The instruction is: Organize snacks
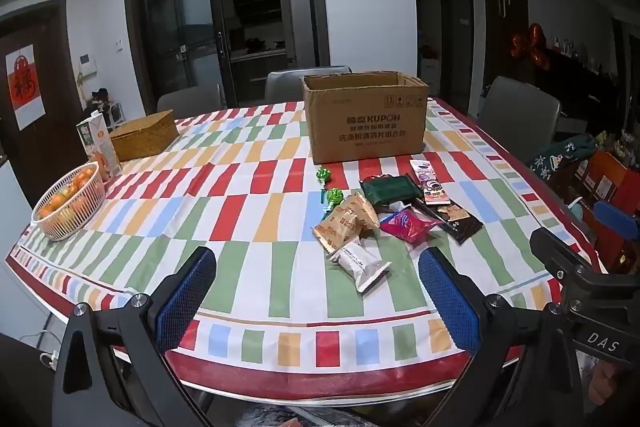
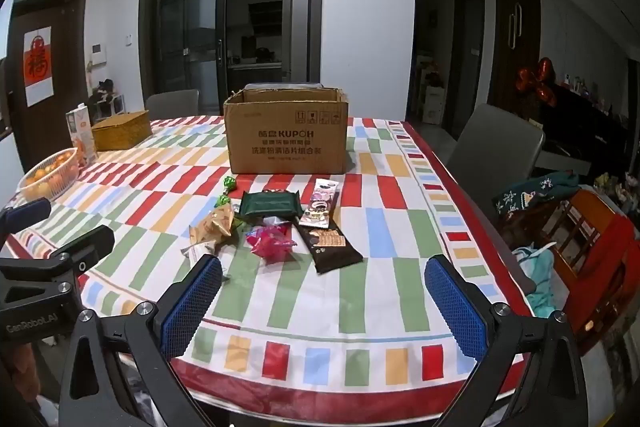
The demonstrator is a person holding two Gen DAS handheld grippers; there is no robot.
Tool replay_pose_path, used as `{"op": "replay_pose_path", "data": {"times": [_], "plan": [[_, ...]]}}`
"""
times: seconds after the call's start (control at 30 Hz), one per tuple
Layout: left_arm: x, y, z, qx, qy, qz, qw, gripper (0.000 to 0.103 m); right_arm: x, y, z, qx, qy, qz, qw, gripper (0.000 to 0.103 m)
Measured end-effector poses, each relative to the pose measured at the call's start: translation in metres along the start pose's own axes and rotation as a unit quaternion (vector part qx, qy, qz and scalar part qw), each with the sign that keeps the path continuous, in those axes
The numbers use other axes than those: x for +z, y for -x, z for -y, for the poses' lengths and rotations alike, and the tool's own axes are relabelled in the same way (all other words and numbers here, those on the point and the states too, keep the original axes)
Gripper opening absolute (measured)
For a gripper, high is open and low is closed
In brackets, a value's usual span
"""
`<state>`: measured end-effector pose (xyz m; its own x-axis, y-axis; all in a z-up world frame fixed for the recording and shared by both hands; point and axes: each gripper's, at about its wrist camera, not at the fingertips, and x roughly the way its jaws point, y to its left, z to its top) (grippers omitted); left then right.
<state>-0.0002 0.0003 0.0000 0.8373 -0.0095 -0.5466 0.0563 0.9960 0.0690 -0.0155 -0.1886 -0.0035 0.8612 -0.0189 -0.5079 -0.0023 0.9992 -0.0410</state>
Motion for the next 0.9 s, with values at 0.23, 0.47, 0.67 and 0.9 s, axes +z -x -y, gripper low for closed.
{"op": "replay_pose_path", "data": {"times": [0.23,0.47,0.67,0.9], "plan": [[-0.0013,-0.0016,0.0029,-0.001,-0.004,-0.005,1.0,0.103,0.0,0.0009,0.0011,0.002,-0.003,0.0,1.0,0.102],[-0.0004,-0.0003,0.0053,0.003,-0.004,-0.004,1.0,0.103,-0.0001,0.0004,0.0019,0.003,-0.003,0.0,1.0,0.102],[0.0015,0.004,0.0057,0.003,-0.004,-0.001,1.0,0.103,-0.0001,0.0013,0.0021,0.003,-0.004,0.002,1.0,0.102],[0.0013,0.0043,0.0045,0.001,-0.003,0.0,1.0,0.103,-0.0002,0.0014,0.0018,0.002,-0.005,0.002,1.0,0.102]]}}
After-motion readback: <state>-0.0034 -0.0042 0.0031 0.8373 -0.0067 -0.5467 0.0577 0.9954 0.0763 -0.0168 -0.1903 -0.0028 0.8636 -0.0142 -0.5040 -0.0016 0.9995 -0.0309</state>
